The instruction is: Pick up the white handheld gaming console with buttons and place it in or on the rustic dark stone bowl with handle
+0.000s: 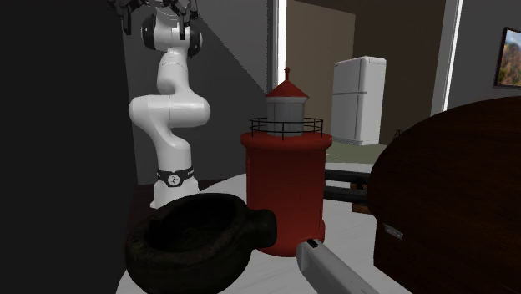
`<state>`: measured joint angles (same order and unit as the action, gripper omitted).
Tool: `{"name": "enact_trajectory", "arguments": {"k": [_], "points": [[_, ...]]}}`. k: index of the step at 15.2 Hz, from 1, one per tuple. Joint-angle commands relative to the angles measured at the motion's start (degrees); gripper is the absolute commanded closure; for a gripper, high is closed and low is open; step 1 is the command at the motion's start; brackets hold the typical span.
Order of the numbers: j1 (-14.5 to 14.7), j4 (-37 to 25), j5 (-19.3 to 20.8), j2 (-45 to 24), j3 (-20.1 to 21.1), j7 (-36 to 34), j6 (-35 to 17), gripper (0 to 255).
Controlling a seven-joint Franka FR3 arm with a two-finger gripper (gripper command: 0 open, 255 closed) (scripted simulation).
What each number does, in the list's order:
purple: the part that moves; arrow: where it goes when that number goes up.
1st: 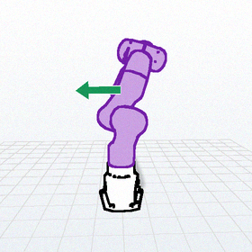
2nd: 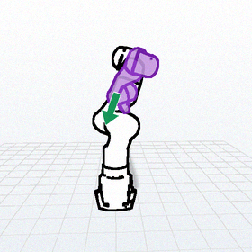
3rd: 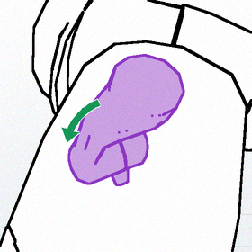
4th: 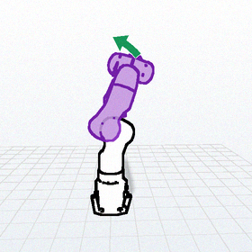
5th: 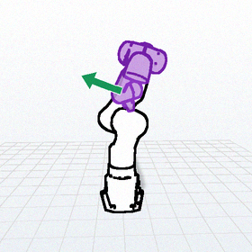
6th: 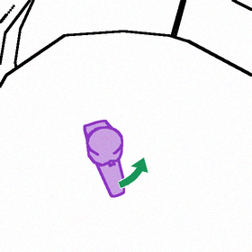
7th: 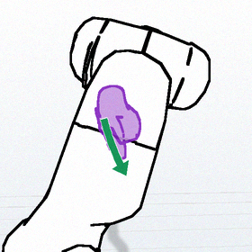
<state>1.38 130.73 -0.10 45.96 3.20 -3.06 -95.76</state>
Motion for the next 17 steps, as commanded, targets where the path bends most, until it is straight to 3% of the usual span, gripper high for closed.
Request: {"name": "enact_trajectory", "arguments": {"k": [1,9,17], "points": [[0.0,0.0,0.0,0.0,0.0,0.0,0.0,0],[1.4,1.5,-1.9,-12.0,3.7,-2.6,-12.4,0],[2.3,-1.6,-2.1,-26.8,7.4,-5.4,-23.2,0]]}}
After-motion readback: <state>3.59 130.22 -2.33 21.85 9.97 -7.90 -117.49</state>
